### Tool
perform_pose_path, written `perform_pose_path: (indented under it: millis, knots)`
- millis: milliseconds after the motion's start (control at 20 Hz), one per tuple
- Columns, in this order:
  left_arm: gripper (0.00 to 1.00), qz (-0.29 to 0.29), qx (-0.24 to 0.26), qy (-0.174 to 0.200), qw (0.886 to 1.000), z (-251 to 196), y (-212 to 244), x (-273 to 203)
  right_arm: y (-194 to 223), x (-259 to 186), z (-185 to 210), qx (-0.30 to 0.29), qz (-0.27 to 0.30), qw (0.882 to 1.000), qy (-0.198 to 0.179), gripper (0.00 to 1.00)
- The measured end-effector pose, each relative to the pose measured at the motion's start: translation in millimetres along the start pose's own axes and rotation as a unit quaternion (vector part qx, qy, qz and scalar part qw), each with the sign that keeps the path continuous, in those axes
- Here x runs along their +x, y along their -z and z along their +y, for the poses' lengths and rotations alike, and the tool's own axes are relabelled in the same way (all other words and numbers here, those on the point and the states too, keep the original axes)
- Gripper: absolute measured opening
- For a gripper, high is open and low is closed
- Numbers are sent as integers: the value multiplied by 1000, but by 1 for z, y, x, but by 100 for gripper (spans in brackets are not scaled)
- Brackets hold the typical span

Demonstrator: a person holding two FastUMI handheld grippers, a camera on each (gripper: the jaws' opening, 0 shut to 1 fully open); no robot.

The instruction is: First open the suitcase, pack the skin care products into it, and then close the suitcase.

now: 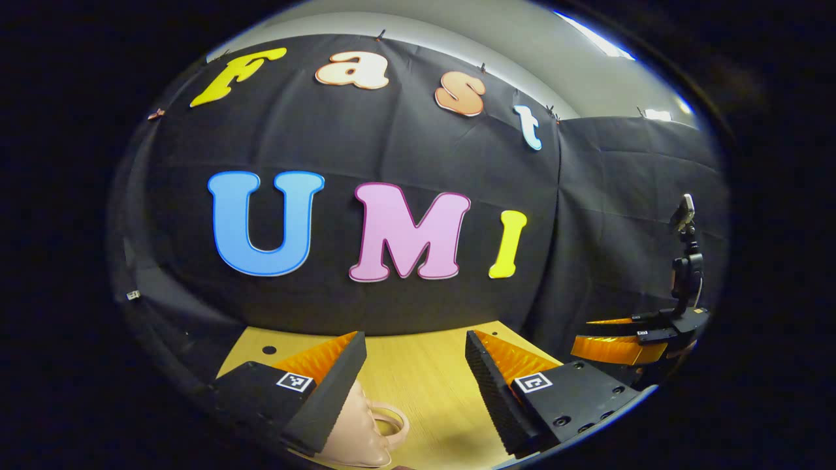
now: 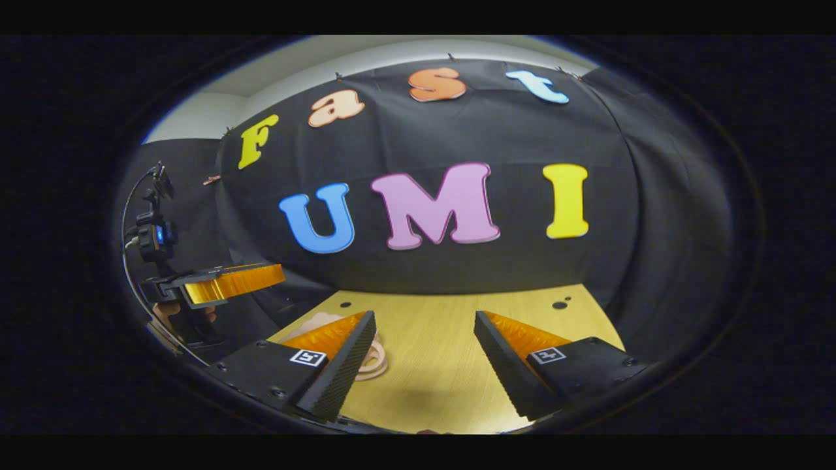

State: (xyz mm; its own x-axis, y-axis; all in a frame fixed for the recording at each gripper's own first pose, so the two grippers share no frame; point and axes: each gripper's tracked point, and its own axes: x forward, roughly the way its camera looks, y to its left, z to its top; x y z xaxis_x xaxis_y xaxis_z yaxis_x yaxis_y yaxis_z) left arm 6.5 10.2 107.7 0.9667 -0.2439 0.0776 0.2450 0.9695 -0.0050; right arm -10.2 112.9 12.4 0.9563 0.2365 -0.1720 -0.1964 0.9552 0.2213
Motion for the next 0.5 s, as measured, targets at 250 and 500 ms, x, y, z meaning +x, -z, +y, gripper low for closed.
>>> perform_pose_path:
  millis: [250,500]
  knots:
    - [96,-40,32,-35,998,1,-16,-10,-42,-13,-10,-33,-85,995,37,98]
    - [96,-44,54,-41,997,-3,-24,-17,-54,-27,-23,-39,-112,991,70,98]
